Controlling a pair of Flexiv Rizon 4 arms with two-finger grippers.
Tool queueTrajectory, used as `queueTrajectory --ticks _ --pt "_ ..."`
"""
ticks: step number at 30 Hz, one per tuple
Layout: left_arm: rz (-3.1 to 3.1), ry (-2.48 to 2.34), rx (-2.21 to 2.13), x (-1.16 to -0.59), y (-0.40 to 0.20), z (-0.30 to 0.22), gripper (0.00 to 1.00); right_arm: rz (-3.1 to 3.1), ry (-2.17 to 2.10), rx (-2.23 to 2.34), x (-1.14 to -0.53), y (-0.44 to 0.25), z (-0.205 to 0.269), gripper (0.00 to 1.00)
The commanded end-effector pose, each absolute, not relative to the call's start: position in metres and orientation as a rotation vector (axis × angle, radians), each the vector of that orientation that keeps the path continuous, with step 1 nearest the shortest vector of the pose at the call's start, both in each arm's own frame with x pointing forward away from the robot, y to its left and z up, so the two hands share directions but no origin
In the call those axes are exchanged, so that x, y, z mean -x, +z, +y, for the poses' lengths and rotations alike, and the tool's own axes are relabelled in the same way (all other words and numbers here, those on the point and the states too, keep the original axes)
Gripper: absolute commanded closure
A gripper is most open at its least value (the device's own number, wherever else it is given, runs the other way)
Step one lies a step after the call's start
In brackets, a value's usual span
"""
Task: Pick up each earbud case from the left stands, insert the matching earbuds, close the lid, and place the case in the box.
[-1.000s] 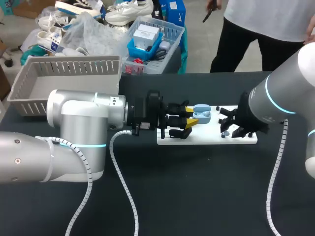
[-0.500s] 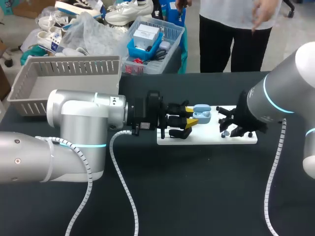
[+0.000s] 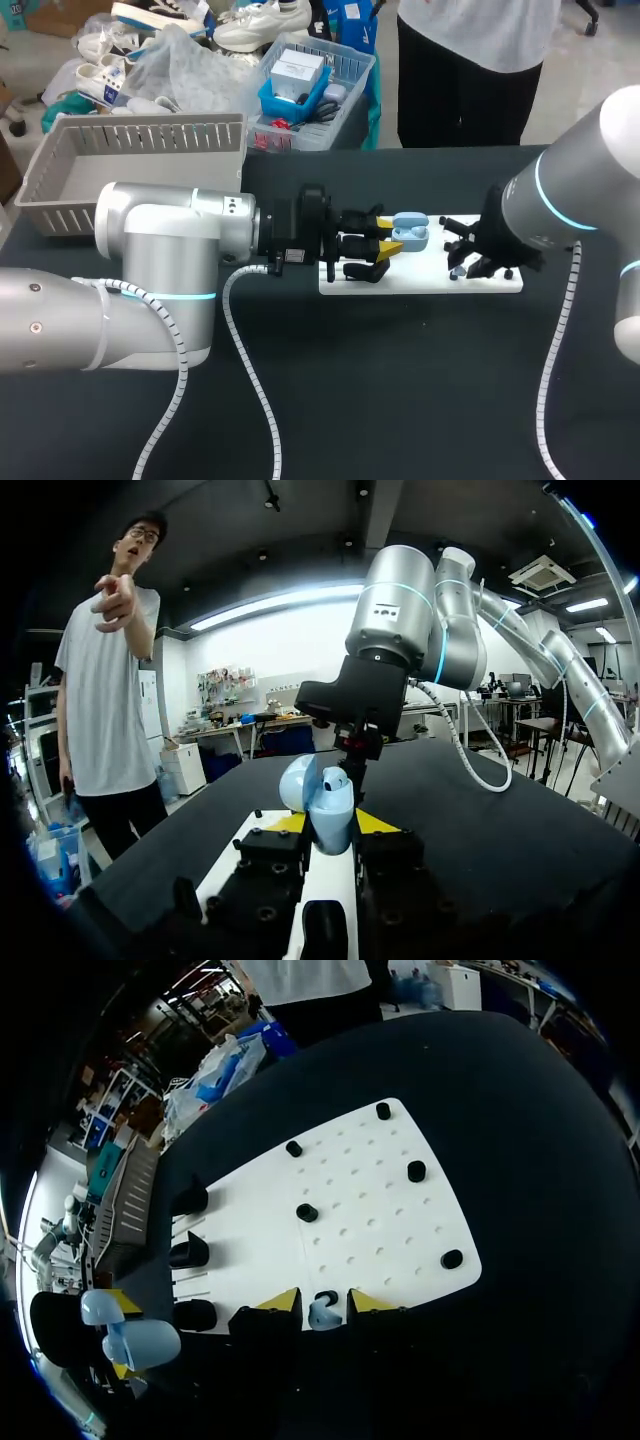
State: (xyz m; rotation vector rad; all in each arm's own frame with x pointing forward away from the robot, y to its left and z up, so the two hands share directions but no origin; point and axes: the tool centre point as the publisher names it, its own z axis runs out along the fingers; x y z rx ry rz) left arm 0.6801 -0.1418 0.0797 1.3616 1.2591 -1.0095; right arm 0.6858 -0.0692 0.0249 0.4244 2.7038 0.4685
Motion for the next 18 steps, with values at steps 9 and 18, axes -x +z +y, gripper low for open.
queueTrajectory --ticks 9,18 --pt "1.260 -1.005 -1.359 -0.6795 0.0792 -0.1422 1.00 2.702 0.467 -0.428 -0.6853 0.0215 -0.0709 0.80" --pt "1.260 -1.005 -1.359 -0.6795 0.0792 -0.1422 1.00 2.704 0.470 -0.423 -0.6872 0.0210 -0.0705 1.00"
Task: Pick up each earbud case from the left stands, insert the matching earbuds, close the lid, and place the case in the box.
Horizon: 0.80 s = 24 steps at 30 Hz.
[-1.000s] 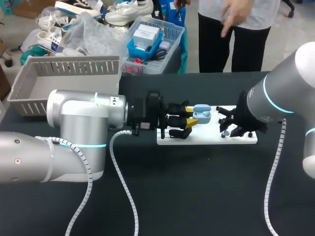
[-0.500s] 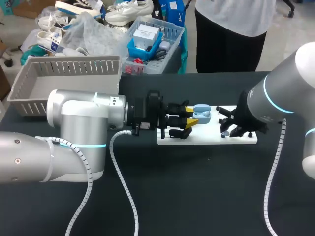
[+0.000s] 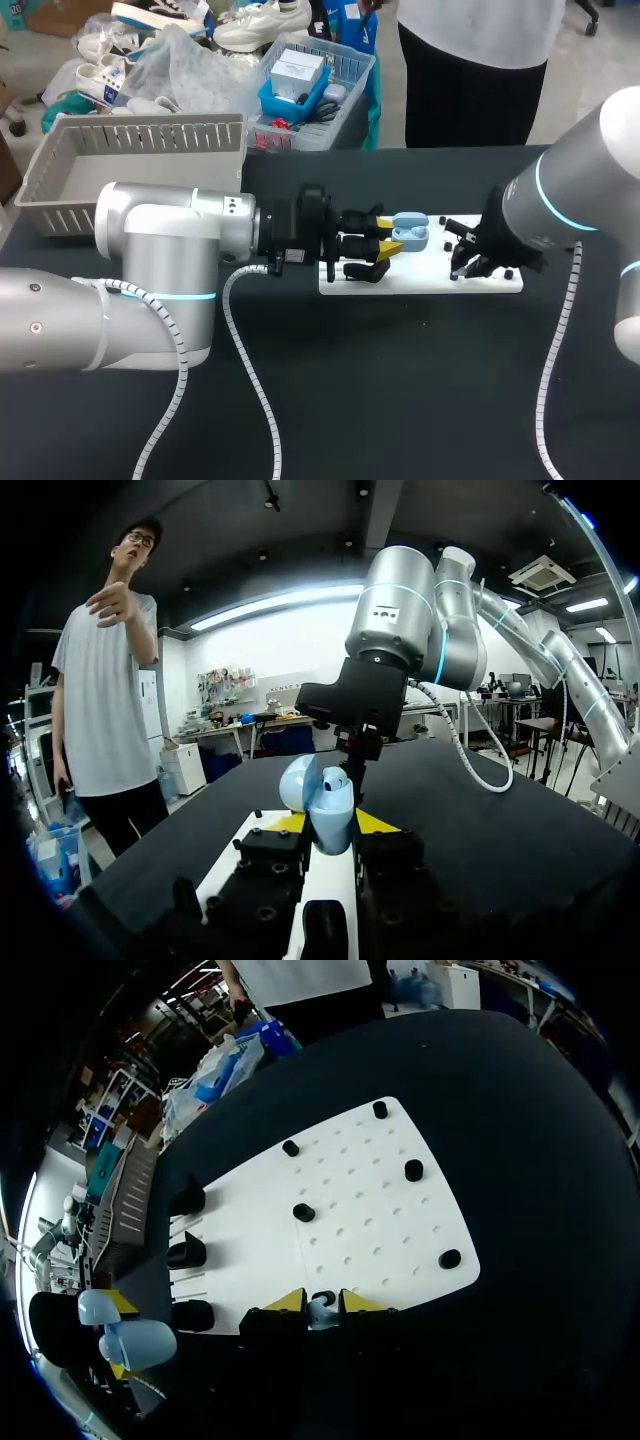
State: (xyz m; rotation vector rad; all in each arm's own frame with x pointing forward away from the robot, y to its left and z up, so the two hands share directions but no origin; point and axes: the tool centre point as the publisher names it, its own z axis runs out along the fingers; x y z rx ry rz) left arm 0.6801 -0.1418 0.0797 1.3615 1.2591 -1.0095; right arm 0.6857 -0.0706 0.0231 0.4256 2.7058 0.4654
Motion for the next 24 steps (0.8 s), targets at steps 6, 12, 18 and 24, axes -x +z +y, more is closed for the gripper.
queueTrajectory --ticks 6,12,18,24 --pt "1.260 -1.005 -1.359 -0.679 0.079 -0.142 1.00 2.696 0.490 -0.424 -0.685 0.028 -0.072 1.00" --pt "1.260 -1.005 -1.359 -0.679 0.079 -0.142 1.00 2.655 0.503 -0.436 -0.678 0.046 -0.078 1.00" --pt "1.260 -1.005 -1.359 -0.679 0.079 -0.142 1.00 2.617 0.487 -0.442 -0.669 0.065 -0.086 1.00" --pt "1.260 -1.005 -1.359 -0.679 0.079 -0.142 1.00 2.562 0.442 -0.401 -0.658 0.103 -0.091 1.00"
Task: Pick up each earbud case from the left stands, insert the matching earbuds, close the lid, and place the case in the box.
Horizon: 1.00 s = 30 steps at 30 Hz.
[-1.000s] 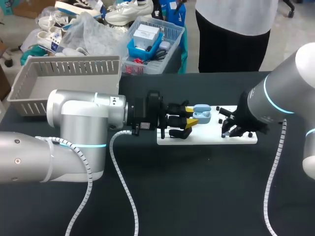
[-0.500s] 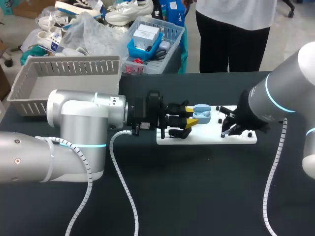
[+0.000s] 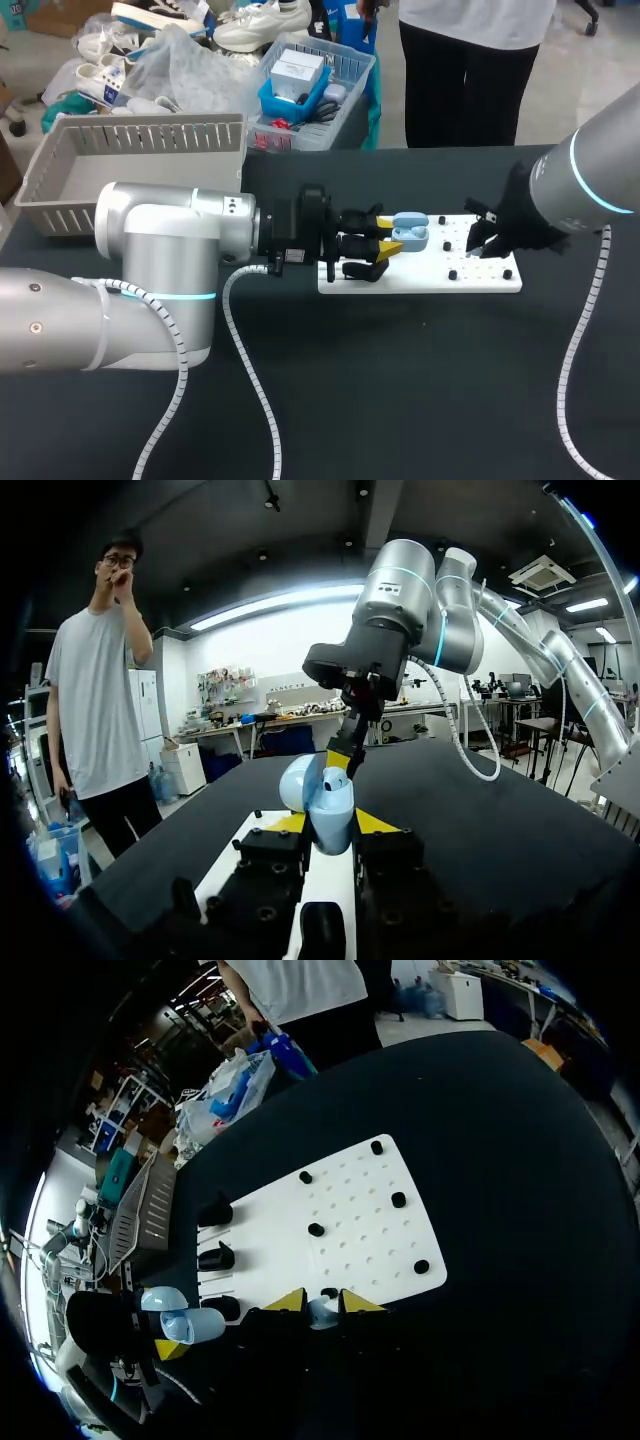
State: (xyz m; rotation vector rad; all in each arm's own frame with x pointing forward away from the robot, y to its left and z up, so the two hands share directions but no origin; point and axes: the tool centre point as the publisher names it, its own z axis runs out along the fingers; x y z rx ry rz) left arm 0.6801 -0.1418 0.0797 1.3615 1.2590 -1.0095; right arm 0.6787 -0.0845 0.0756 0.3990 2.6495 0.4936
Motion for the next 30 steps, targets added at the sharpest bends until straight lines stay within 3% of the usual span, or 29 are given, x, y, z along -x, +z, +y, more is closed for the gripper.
queueTrajectory --ticks 1,12,30 --pt "1.260 -1.005 -1.359 -0.679 0.079 -0.142 1.00 2.553 0.434 -0.389 -0.657 0.110 -0.091 1.00" --pt "1.260 -1.005 -1.359 -0.679 0.079 -0.142 1.00 2.507 0.419 -0.228 -0.651 0.159 -0.066 1.00" --pt "1.260 -1.005 -1.359 -0.679 0.079 -0.142 1.00 2.570 0.465 -0.030 -0.660 0.162 -0.020 1.00"
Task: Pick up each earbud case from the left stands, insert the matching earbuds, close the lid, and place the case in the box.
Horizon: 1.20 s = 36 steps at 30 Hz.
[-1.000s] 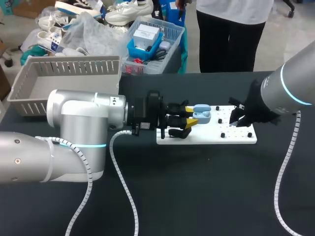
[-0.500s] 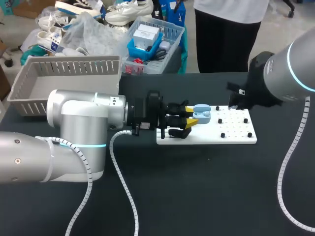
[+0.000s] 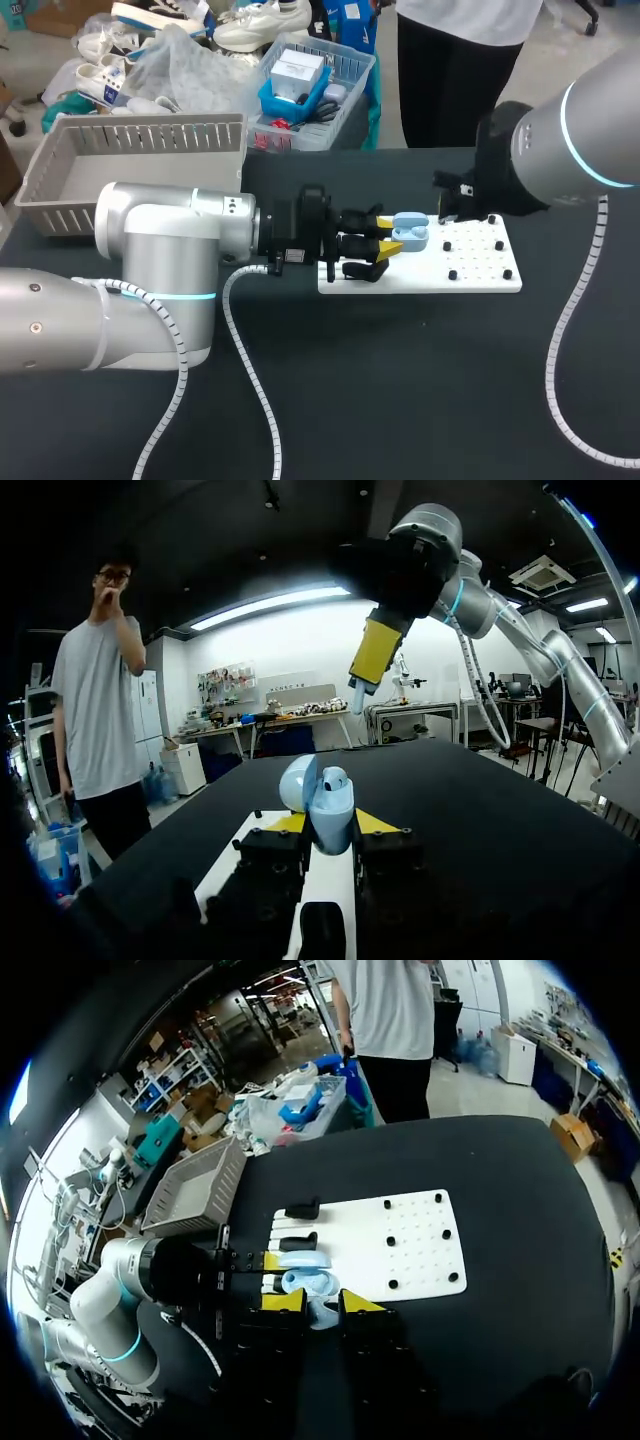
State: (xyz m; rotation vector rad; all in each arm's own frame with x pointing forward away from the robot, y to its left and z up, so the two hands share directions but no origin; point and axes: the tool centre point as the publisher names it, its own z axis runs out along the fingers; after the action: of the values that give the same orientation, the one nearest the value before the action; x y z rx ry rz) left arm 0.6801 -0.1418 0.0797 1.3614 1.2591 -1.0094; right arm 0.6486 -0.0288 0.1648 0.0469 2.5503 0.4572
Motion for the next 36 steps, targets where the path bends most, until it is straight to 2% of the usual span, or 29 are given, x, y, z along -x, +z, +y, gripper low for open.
queueTrajectory --ticks 1,18,36 --pt "1.260 -1.005 -1.359 -0.679 0.079 -0.142 1.00 2.571 0.472 -0.019 -0.661 0.162 -0.018 1.00" --pt "1.260 -1.005 -1.359 -0.679 0.079 -0.142 1.00 2.680 0.520 0.215 -0.667 0.164 -0.005 1.00" --pt "1.260 -1.005 -1.359 -0.679 0.079 -0.142 1.00 2.680 0.464 0.223 -0.668 0.152 0.001 1.00"
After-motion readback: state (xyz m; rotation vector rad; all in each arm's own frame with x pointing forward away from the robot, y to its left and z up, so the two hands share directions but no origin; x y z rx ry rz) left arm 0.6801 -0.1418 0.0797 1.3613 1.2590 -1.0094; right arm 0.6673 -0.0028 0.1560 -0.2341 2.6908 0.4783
